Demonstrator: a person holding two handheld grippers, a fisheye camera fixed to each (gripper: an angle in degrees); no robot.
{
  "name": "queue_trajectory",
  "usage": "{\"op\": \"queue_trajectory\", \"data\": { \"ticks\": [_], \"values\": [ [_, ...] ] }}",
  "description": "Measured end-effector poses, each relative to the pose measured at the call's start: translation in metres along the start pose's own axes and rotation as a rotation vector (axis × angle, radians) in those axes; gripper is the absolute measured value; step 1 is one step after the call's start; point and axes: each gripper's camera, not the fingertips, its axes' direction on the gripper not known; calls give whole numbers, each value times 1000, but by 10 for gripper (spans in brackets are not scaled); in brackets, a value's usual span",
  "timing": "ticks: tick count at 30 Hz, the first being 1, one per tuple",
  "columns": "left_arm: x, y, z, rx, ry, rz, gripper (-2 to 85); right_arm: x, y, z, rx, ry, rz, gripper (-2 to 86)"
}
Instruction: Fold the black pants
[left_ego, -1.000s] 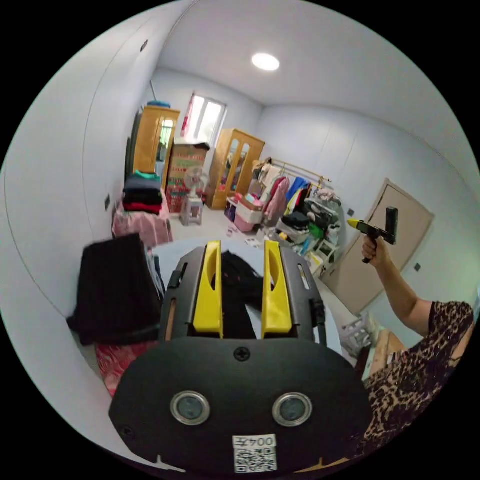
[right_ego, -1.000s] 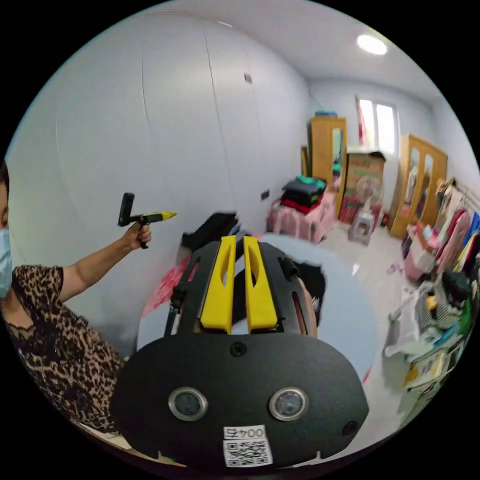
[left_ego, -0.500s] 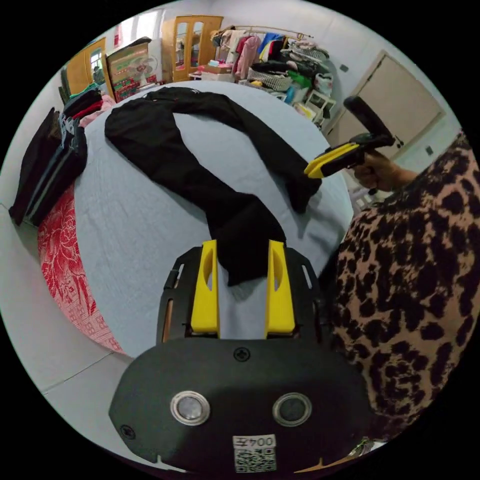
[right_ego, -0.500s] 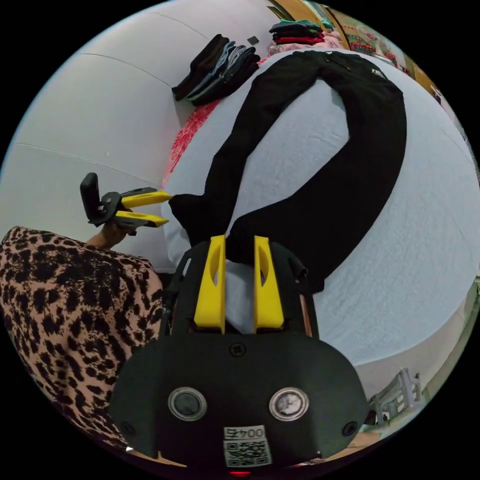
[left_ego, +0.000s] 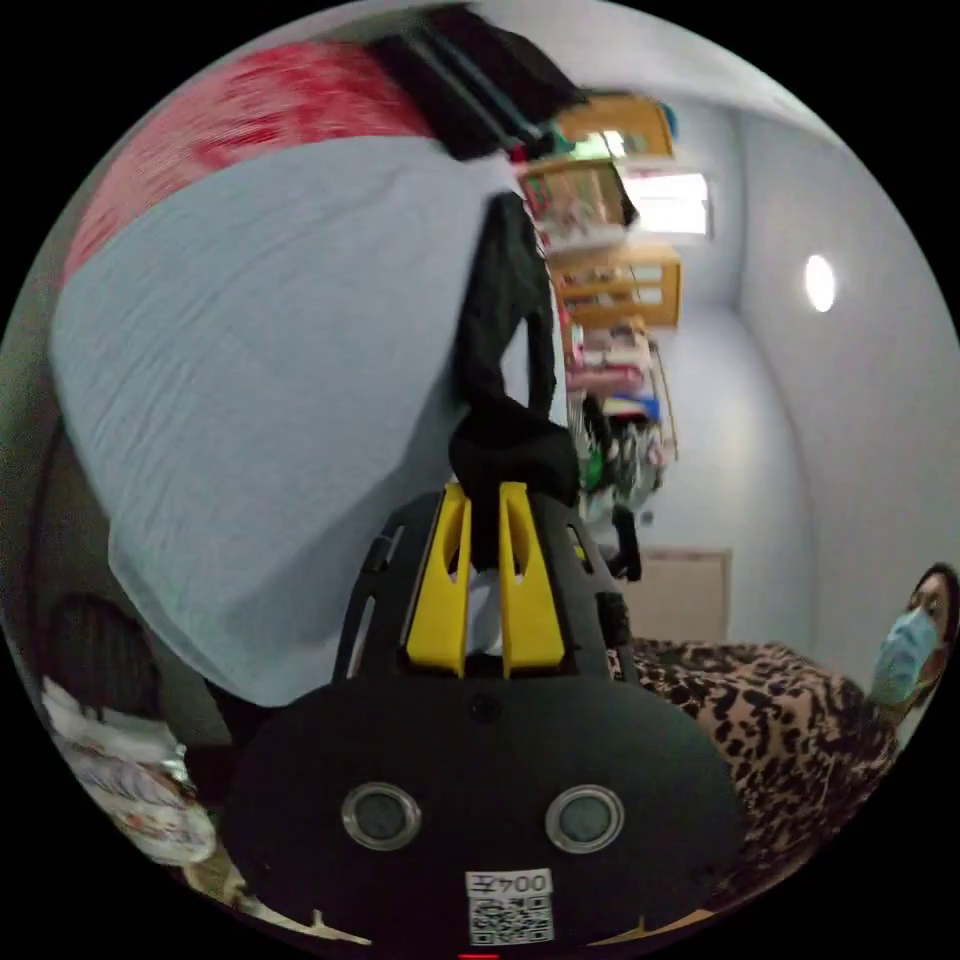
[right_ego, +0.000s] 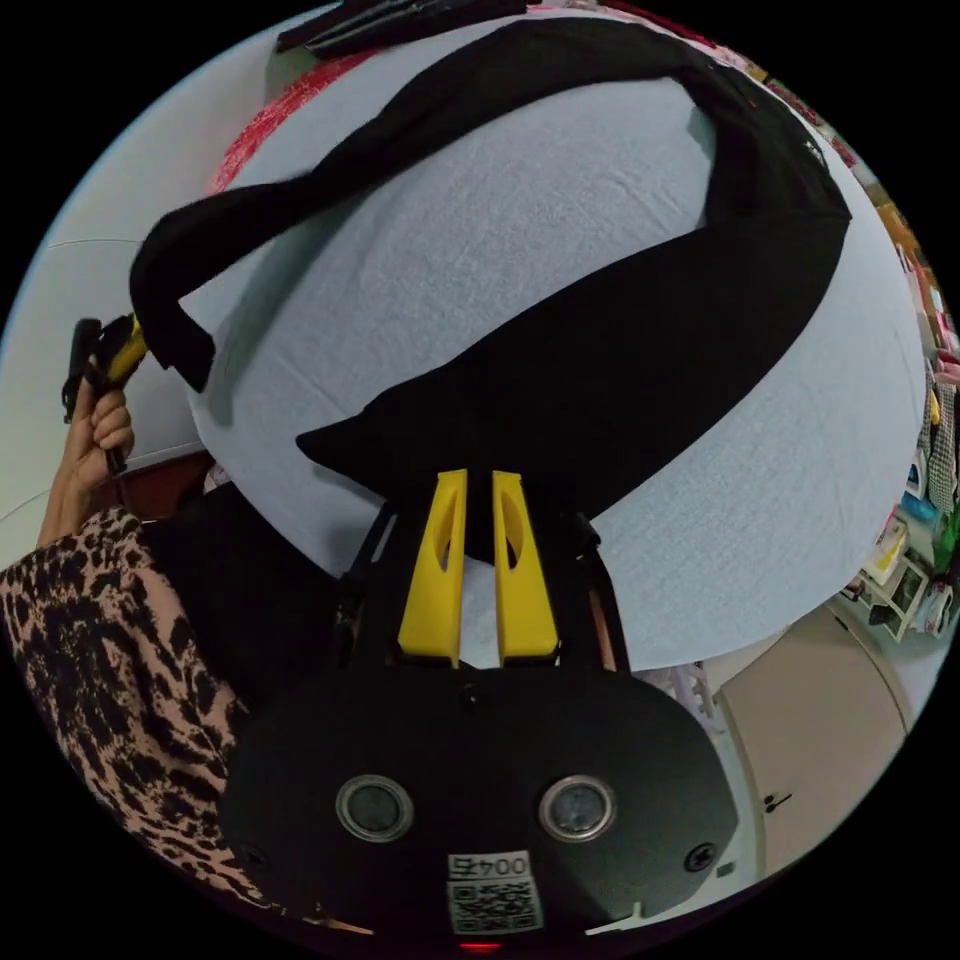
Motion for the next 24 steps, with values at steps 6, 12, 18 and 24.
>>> {"op": "queue_trajectory", "data": {
  "ticks": [6, 12, 18, 24],
  "values": [
    [-56, 7, -48, 115, 33, -108, 75, 3, -50, -31, -123, -51, 20, 55],
    [8, -15, -25, -9, -333, 258, 129, 4, -83, -55, -161, -75, 32, 56],
    [54, -40, 55, -151, -627, 489, 258, 8, -105, -75, -162, -102, 83, 55],
    [41, -62, 83, -231, -777, 513, 224, -1, -124, -88, -170, -42, -28, 55]
  ]
}}
